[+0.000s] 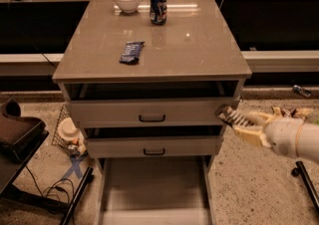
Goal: Pick rxbar chocolate from bottom drawer and place on counter
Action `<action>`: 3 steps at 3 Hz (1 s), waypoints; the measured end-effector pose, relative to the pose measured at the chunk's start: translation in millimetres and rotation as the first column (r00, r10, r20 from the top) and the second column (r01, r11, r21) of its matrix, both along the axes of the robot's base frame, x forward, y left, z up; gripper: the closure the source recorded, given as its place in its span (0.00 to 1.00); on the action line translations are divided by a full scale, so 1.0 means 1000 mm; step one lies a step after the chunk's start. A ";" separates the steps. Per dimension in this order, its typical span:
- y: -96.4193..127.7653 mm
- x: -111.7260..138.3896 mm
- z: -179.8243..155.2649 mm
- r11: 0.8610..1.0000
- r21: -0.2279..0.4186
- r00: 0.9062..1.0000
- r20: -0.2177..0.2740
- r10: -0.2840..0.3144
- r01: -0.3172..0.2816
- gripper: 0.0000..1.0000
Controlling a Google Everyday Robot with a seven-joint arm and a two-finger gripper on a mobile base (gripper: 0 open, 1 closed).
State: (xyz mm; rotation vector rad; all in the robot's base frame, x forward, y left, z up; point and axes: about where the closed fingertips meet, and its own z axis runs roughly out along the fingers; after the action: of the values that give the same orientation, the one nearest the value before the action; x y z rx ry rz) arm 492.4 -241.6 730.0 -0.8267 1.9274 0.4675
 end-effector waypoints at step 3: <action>0.044 0.077 0.148 0.978 -0.206 0.987 0.149 0.055 -0.024 1.00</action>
Offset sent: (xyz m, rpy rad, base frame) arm 0.0644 0.0310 0.1773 -0.2499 -0.1601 0.0145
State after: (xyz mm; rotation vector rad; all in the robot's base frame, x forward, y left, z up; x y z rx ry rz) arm 569.2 -197.6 878.0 -1.0052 1.8377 0.2235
